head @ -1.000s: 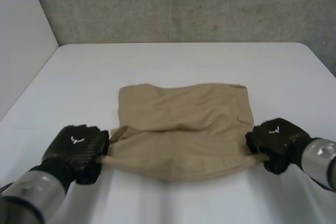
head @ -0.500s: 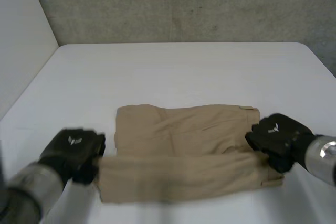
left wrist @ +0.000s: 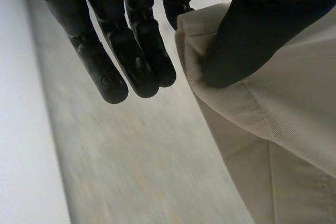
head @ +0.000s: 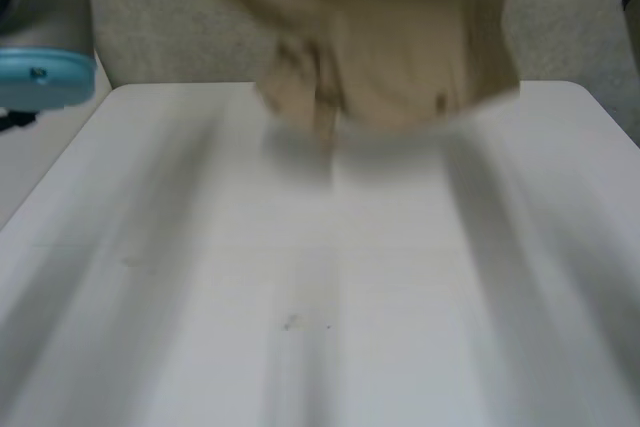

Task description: Fold the shorts.

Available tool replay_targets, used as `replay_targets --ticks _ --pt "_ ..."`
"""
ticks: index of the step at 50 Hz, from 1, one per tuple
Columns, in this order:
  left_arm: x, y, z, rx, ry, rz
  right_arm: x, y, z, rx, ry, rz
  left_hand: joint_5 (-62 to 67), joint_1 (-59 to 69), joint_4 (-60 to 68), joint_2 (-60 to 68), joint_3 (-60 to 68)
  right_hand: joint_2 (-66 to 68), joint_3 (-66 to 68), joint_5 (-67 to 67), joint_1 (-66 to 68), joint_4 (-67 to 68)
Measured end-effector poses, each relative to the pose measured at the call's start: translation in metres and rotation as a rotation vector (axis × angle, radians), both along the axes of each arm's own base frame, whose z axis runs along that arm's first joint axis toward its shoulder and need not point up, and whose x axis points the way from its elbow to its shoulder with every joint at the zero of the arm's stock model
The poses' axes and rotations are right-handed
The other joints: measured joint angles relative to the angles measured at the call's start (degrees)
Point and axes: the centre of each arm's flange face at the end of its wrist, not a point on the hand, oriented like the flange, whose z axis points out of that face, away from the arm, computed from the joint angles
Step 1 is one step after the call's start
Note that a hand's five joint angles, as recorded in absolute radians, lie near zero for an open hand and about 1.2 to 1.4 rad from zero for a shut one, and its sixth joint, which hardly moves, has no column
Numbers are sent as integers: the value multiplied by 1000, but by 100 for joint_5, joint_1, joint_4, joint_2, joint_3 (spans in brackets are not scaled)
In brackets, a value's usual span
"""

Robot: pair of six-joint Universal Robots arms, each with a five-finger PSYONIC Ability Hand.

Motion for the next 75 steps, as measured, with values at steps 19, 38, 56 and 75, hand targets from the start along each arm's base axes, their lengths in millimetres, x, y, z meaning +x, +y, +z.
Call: replay_targets --ticks 19,38,56,75 --pt "10 29 -205 490 -239 -18 17 7 -176 520 212 54 0 9 18 14 0 1 0 9 0 0" --pt "36 74 -320 979 -482 15 5 49 -267 871 422 72 0 30 19 14 2 1 0 11 0 0" --pt "66 142 -275 1153 -592 -2 -21 118 -239 1032 703 108 0 28 19 14 2 1 0 11 0 0" --pt "68 169 -234 1204 -635 -210 -44 153 -209 1049 863 181 0 27 20 15 2 1 0 11 0 0"
